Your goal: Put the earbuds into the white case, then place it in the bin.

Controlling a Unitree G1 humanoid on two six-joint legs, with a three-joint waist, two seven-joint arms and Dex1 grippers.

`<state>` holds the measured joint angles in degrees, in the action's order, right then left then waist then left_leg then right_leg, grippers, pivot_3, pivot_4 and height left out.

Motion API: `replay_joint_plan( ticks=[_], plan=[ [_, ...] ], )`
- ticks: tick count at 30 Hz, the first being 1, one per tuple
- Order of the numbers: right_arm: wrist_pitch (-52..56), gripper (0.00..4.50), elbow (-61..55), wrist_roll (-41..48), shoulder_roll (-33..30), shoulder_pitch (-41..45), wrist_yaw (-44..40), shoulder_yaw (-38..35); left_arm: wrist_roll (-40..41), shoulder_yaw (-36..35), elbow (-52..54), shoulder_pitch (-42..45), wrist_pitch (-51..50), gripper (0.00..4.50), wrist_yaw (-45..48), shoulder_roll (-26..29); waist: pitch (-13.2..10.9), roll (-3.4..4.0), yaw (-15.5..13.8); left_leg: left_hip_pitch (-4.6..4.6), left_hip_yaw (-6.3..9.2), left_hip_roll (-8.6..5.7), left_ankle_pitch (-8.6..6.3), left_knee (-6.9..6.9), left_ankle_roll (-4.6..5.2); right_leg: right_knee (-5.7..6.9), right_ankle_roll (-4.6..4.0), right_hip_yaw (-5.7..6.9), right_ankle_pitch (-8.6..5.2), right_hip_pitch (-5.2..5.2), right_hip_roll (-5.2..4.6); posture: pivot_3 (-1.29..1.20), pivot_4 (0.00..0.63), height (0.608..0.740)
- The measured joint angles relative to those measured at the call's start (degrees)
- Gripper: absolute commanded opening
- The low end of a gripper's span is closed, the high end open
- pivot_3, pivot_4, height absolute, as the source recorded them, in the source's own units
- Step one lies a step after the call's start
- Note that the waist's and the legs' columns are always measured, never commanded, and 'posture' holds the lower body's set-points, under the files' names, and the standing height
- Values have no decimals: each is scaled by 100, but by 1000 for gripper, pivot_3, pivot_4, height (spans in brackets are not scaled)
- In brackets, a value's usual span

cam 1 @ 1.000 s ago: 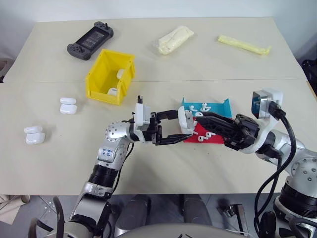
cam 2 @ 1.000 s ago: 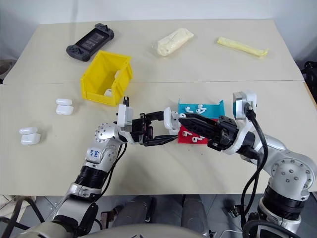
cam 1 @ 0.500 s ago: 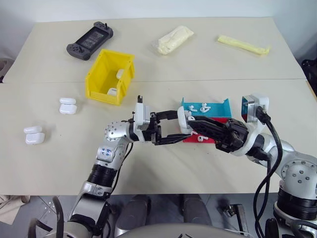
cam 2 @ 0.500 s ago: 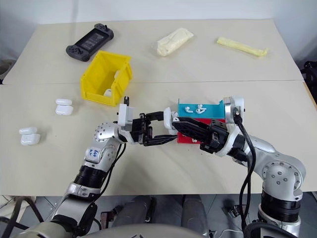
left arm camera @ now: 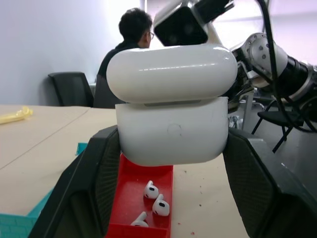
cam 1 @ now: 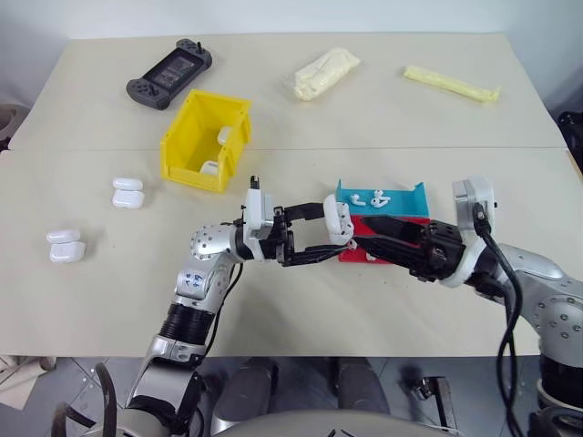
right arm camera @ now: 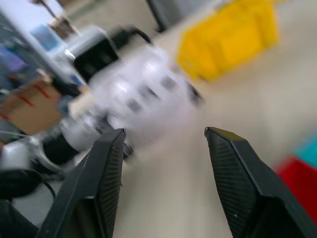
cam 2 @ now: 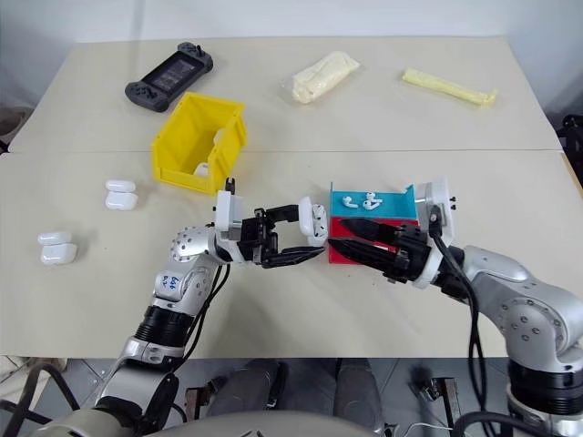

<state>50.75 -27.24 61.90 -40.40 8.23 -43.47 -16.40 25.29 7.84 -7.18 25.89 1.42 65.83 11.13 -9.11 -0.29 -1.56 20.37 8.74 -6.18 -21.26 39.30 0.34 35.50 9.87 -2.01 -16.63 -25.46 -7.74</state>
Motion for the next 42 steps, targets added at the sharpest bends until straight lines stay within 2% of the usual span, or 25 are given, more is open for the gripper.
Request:
replay_joint_plan(
  ticks=[4,8,9,13,19,26,31,34,40,42],
  plan=[
    [-283,1490,92,-239,-481,-1,-398,-286,-632,-3,-80,73,135,2758,-38,825,0,1,33,-11,-7,10,1,-12,-3,-1,-2,-3,-1,-1,14,0,150,740],
    [-631,215,92,-733,-646,103,-868,69,-1276,154,-337,294,365,2758,-69,1275,0,0,2,-9,-5,1,0,-8,-1,-6,0,-4,0,2,2,0,150,740],
    [-709,51,91,-850,-647,201,-946,230,-1352,196,-368,338,382,2758,-70,1283,0,0,-4,-8,-4,-2,0,-8,0,-6,0,-3,0,2,-2,0,150,740],
    [-964,51,78,-1343,-587,696,-1095,938,-1474,373,-453,514,400,2758,-70,1223,-2,-4,11,-4,-2,-1,0,-10,1,-7,1,-1,0,-1,-1,0,150,740],
    [-1079,51,221,-1967,5,1510,-969,1983,-1577,571,-330,611,236,2758,-207,1066,-2,-4,33,-4,-1,5,0,-12,-1,-8,0,1,0,-3,4,0,150,740],
    [-1058,51,364,-2436,90,1776,-939,2490,-1624,611,-130,513,115,2758,-292,1142,-3,-5,16,-2,3,-1,0,-9,0,-7,0,2,0,-2,-1,0,150,740],
    [-1062,51,365,-2498,-17,1533,-884,2292,-1566,554,-76,364,98,2758,-368,1121,-3,-5,8,-2,4,0,0,-10,0,-7,0,3,0,-2,0,0,150,740],
    [-1039,51,482,-2555,-304,1143,-918,2025,-1230,295,43,224,90,2758,-379,1050,-4,-7,7,-1,1,-3,-1,-8,2,-6,0,3,1,-2,-4,0,150,740],
    [-1061,51,483,-2520,-434,608,-997,1539,-812,36,474,131,71,2758,-388,976,-4,-7,24,-5,-4,2,0,-8,0,-5,0,2,1,-2,1,0,150,740],
    [-1139,424,453,-2433,-448,357,-1063,1269,-643,-97,649,-139,-11,2758,-414,1036,-4,-7,29,-6,-4,8,-1,-14,0,-5,0,2,1,-3,6,0,150,740]
  ],
)
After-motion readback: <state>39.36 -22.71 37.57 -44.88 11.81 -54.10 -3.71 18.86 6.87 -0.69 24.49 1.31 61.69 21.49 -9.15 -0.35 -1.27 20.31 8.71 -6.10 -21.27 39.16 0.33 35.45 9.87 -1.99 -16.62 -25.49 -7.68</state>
